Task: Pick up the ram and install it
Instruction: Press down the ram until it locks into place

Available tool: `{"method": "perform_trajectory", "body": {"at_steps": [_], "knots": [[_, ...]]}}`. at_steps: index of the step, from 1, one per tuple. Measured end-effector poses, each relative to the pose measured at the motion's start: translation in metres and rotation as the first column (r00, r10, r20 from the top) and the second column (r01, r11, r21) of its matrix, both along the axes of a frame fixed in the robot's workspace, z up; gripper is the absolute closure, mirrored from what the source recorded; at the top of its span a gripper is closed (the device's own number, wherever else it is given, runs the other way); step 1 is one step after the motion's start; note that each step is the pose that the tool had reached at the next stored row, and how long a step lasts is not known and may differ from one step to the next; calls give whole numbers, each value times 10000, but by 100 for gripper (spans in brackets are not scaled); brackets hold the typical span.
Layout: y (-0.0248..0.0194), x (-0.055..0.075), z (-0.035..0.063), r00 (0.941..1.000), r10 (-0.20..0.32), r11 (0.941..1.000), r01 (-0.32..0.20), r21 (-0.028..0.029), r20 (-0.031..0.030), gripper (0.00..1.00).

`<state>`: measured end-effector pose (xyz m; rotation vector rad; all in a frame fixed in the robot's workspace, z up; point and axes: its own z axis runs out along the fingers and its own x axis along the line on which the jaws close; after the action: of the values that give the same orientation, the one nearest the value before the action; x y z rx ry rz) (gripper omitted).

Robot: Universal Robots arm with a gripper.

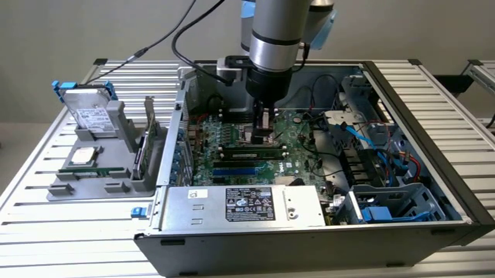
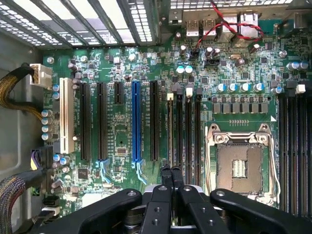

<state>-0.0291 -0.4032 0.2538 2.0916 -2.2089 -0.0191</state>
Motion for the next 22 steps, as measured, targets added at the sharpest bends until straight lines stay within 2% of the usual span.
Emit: {"method": "perform_trajectory", "body": {"at_steps": [6, 11, 17, 22], "knots": [[0, 0, 0, 9960, -894, 9960, 894, 0, 1, 90], [0, 0, 0, 9862, -1658, 9862, 1658, 0, 2, 90], [0, 0, 0, 9663, -2573, 9663, 2573, 1, 2, 90], [0, 0, -1, 9424, -3344, 9424, 3344, 1, 2, 90]]}}
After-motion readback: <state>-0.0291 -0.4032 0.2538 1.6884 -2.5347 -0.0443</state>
